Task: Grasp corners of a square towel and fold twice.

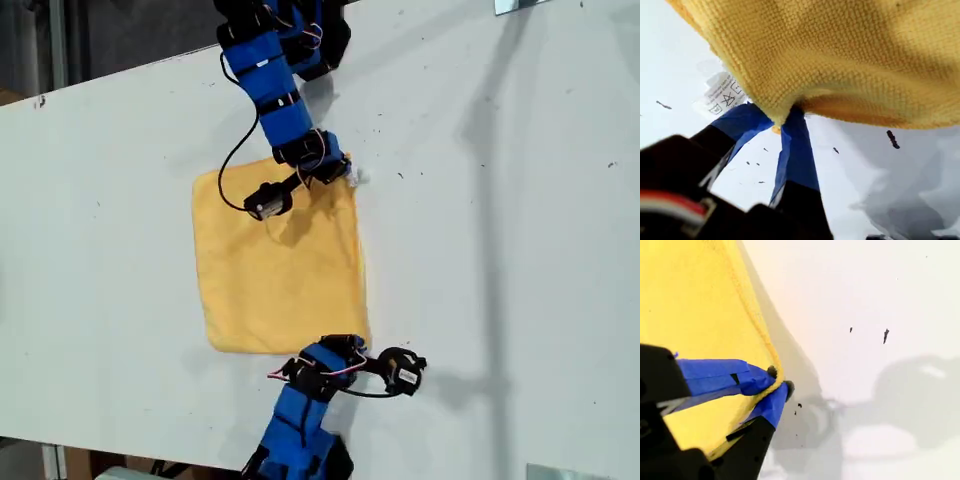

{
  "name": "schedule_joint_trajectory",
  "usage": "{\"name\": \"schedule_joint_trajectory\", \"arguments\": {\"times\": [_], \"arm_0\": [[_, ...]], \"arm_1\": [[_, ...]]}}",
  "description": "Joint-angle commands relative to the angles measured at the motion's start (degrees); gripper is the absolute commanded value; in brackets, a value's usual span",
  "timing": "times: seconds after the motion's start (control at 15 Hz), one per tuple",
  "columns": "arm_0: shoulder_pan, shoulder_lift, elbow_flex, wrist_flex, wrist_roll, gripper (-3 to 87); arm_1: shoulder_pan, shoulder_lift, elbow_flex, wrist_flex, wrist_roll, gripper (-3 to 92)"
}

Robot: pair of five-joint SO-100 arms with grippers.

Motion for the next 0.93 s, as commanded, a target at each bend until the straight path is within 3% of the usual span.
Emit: {"name": "schedule_joint_trajectory", "arguments": {"times": [0.0,0.27,0.47,0.73,0.87], "arm_0": [[-4.0,1.1,-8.4,9.1,4.8,-2.6],[-12.7,4.4,-11.8,11.7,17.8,-2.6],[-23.5,9.5,-16.5,13.0,32.5,-2.6],[-48.6,14.1,-25.0,15.9,51.6,-2.6],[-62.0,11.1,-25.4,10.2,59.9,-2.6]], "arm_1": [[2.0,8.6,-3.6,3.7,-0.5,-0.1],[10.5,20.7,-6.8,7.6,-7.7,-0.1],[22.5,20.7,-18.8,12.2,-16.7,-0.1],[43.1,17.2,-34.5,11.7,-26.5,-0.1],[51.2,11.3,-38.8,5.9,-28.6,-0.1]]}}
